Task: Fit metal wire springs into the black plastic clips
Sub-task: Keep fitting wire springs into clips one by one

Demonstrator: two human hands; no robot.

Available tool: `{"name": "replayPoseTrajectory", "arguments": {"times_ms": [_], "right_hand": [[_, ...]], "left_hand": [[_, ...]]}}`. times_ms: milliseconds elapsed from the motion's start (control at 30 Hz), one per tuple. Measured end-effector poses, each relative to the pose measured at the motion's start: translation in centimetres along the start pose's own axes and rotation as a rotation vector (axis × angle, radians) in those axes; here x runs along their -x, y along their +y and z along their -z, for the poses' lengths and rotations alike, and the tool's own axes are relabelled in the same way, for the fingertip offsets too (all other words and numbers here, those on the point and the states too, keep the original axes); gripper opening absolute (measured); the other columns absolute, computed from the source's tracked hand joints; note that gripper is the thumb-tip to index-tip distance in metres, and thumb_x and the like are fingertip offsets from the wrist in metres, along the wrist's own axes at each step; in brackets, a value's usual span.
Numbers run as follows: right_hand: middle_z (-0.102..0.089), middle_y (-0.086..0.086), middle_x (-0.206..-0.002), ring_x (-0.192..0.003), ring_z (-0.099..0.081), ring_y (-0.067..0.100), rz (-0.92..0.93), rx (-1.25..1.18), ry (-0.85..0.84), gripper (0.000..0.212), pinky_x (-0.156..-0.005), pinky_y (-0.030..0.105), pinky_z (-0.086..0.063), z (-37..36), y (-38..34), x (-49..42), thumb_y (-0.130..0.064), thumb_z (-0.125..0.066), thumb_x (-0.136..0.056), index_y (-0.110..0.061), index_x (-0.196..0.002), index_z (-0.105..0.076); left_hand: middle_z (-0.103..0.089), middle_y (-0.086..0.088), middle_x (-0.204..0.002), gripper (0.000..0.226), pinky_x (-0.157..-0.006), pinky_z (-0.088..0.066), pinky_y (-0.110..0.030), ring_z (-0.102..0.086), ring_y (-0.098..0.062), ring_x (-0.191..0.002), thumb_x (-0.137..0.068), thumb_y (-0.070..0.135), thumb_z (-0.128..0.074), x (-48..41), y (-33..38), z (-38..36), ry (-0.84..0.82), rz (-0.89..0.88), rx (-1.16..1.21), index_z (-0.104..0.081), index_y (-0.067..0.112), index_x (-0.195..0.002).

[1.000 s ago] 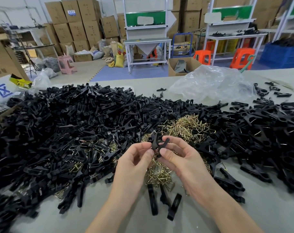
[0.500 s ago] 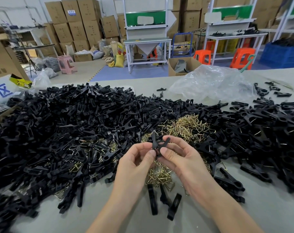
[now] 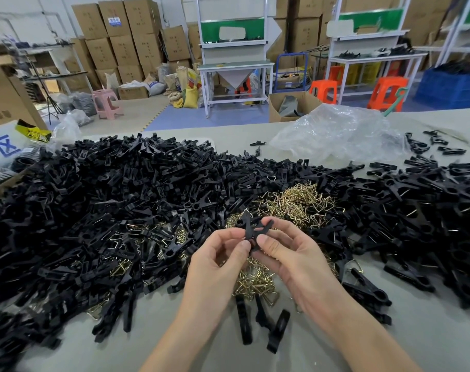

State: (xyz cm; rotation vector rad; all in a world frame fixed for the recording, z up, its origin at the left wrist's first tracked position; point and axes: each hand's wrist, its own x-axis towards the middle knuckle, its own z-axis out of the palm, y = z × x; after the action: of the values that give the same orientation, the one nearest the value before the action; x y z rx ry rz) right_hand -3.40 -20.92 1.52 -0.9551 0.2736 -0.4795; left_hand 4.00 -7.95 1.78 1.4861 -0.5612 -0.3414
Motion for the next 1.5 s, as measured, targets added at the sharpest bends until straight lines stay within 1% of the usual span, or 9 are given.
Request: {"name": "replayPoseTrajectory", "arguments": {"times_ms": [300, 467, 600, 700, 833, 1000, 1100, 1333, 1500], "right_hand": [[-0.076, 0.009, -0.108, -0.106, -0.073, 0.025, 0.081, 0.171, -0.026, 0.024, -0.085, 0.024, -0.058, -0.1, -0.2, 0.5, -0.017, -0.079, -0.077, -0.025, -0.1, -0.075], [-0.075, 0.01, -0.106, -0.105, -0.073, 0.024, 0.115, 0.321, -0.055, 0.014, -0.086, 0.029, -0.059, -0.3, 0.1, 0.8, -0.017, -0.071, -0.088, -0.026, -0.098, -0.072], [-0.076, 0.005, -0.105, -0.106, -0.072, 0.021, 0.186, 0.441, -0.03, 0.021, -0.094, 0.035, -0.057, -0.3, 0.3, 0.8, -0.012, -0.063, -0.098, -0.032, -0.101, -0.071], [-0.075, 0.0, -0.107, -0.105, -0.072, 0.016, 0.232, 0.407, 0.008, 0.026, -0.093, 0.028, -0.057, -0.1, 0.1, 0.6, -0.01, -0.06, -0.098, -0.033, -0.095, -0.072], [-0.074, -0.002, -0.107, -0.098, -0.071, 0.016, 0.247, 0.439, 0.059, 0.032, -0.09, 0.023, -0.057, 0.6, -0.1, 0.3, -0.005, -0.058, -0.1, -0.033, -0.097, -0.074], [-0.071, -0.019, -0.109, -0.096, -0.068, 0.012, 0.249, 0.672, 0.071, 0.046, -0.091, 0.03, -0.056, 0.8, 0.1, 0.2, -0.009, -0.056, -0.102, -0.053, -0.109, -0.068], [-0.07, -0.016, -0.112, -0.101, -0.065, 0.031, 0.239, 0.733, 0.074, 0.053, -0.097, 0.043, -0.055, 0.8, 0.4, 0.3, -0.01, -0.055, -0.103, -0.06, -0.12, -0.06], [-0.065, -0.031, -0.113, -0.109, -0.06, -0.011, 0.282, 0.833, 0.086, 0.049, -0.085, 0.003, -0.045, 0.9, 0.6, 0.6, -0.019, -0.061, -0.1, -0.061, -0.124, -0.051], [-0.067, -0.029, -0.114, -0.11, -0.056, -0.017, 0.296, 0.89, 0.095, 0.046, -0.089, 0.004, -0.045, 0.9, 0.9, 0.5, -0.024, -0.069, -0.096, -0.053, -0.128, -0.053]], "left_hand": [[-0.076, -0.002, -0.088, 0.01, -0.083, -0.058, -0.049, -0.073, -0.025, -0.084, -0.093, 0.022, -0.068, 0.4, 0.3, 0.0, 0.019, -0.035, -0.127, -0.071, 0.027, -0.101], [-0.077, 0.006, -0.087, 0.025, -0.061, -0.05, -0.015, -0.068, -0.004, -0.071, -0.098, 0.011, -0.061, 0.7, 0.5, -0.2, -0.026, -0.077, -0.16, -0.074, 0.031, -0.106], [-0.077, 0.009, -0.097, 0.044, -0.072, -0.059, -0.023, -0.074, -0.012, -0.085, -0.101, 0.002, -0.048, 0.9, 0.9, -0.1, -0.063, -0.061, -0.157, -0.074, 0.037, -0.11], [-0.074, 0.023, -0.093, 0.033, -0.057, -0.052, -0.018, -0.064, 0.0, -0.061, -0.099, 0.023, -0.045, 0.8, 0.2, 0.5, 0.013, -0.22, -0.542, -0.063, 0.044, -0.117], [-0.064, 0.014, -0.111, 0.031, -0.087, -0.05, -0.03, -0.057, -0.006, -0.1, -0.095, 0.031, -0.052, 0.5, -0.8, 1.1, 0.005, -0.432, -1.076, -0.064, 0.025, -0.123], [-0.062, 0.008, -0.11, 0.024, -0.086, -0.048, -0.035, -0.058, -0.018, -0.102, -0.094, 0.037, -0.061, 0.1, -1.5, 1.6, -0.044, -0.39, -1.262, -0.068, 0.027, -0.114], [-0.059, 0.012, -0.102, 0.015, -0.084, -0.045, -0.032, -0.057, -0.016, -0.097, -0.097, 0.037, -0.057, -0.2, -1.4, 1.9, -0.063, -0.377, -1.256, -0.066, 0.03, -0.105], [-0.06, 0.021, -0.097, 0.008, -0.082, -0.04, -0.012, -0.055, 0.0, -0.098, -0.091, 0.032, -0.068, -0.3, -0.2, 1.8, 0.117, -0.268, -0.652, -0.07, 0.038, -0.088], [-0.074, 0.0, -0.078, 0.016, -0.069, -0.055, -0.017, -0.068, -0.011, -0.072, -0.094, 0.013, -0.066, -0.8, 0.4, 1.9, 0.165, -0.016, -0.091, -0.073, 0.027, -0.092]]}}
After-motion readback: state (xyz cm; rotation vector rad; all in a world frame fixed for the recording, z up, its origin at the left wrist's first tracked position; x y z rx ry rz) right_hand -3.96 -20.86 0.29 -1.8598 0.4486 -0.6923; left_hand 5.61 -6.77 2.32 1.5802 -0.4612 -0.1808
